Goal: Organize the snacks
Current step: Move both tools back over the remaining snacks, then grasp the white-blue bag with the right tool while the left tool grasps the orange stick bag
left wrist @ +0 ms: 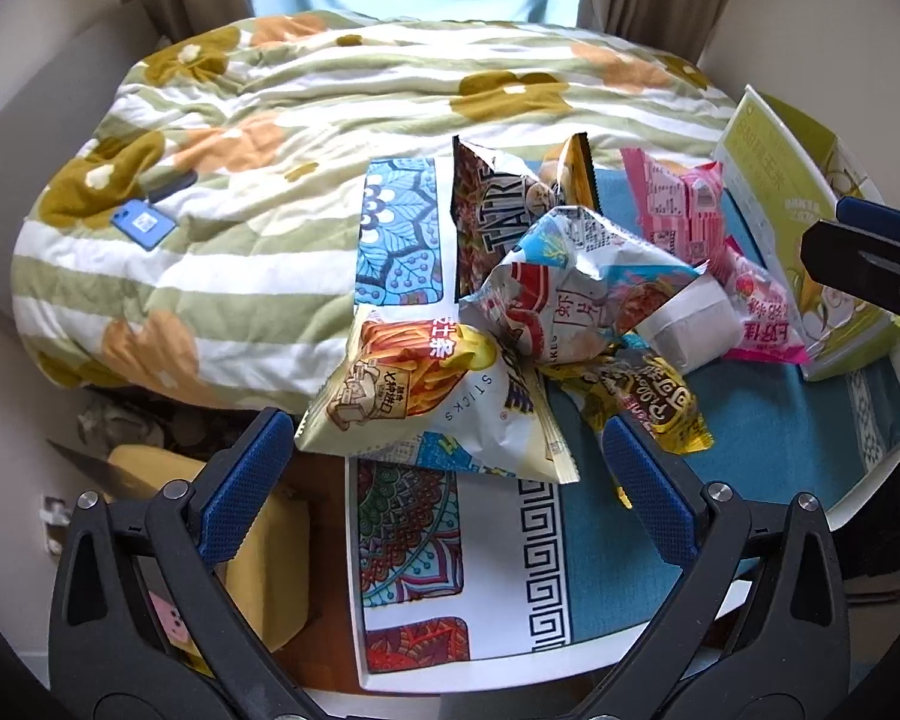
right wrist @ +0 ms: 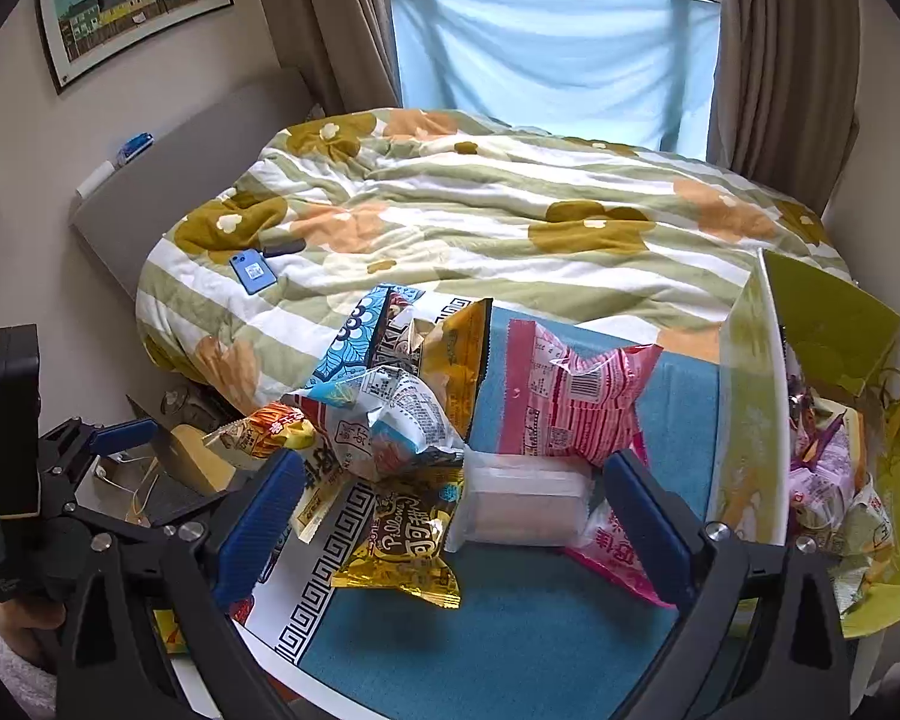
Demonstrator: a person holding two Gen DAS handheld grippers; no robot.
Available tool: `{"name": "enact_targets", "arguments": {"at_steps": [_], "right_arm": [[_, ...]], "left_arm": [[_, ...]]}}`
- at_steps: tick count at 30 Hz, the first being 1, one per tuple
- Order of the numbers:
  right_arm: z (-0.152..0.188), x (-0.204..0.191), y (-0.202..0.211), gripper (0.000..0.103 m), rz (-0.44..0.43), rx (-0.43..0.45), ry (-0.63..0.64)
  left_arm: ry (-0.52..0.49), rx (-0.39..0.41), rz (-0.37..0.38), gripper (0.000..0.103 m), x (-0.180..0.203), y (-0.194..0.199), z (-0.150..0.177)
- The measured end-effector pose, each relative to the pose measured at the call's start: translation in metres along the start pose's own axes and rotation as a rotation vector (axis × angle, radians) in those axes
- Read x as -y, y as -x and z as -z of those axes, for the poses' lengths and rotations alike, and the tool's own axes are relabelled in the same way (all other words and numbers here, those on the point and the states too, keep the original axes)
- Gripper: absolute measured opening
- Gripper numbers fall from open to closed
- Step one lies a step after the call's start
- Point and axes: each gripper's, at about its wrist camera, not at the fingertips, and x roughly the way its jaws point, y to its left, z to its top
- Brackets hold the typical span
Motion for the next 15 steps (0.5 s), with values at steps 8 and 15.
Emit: {"name": "enact_targets", "arguments": {"at_steps": [8, 15], "right_arm": [[-0.008, -0.015, -0.046, 0.1, 0.008, -0.075, 0.033], [-0.013, -0.02, -0.082, 0.1, -0.008, -0.134, 0.078]], "left_arm": [[-0.026, -0.057, -0.006, 0.102, -0.006, -0.045, -0.009], [-0.057, -0.073, -0.014, 0.102, -0.005, -0.064, -0.014]]}}
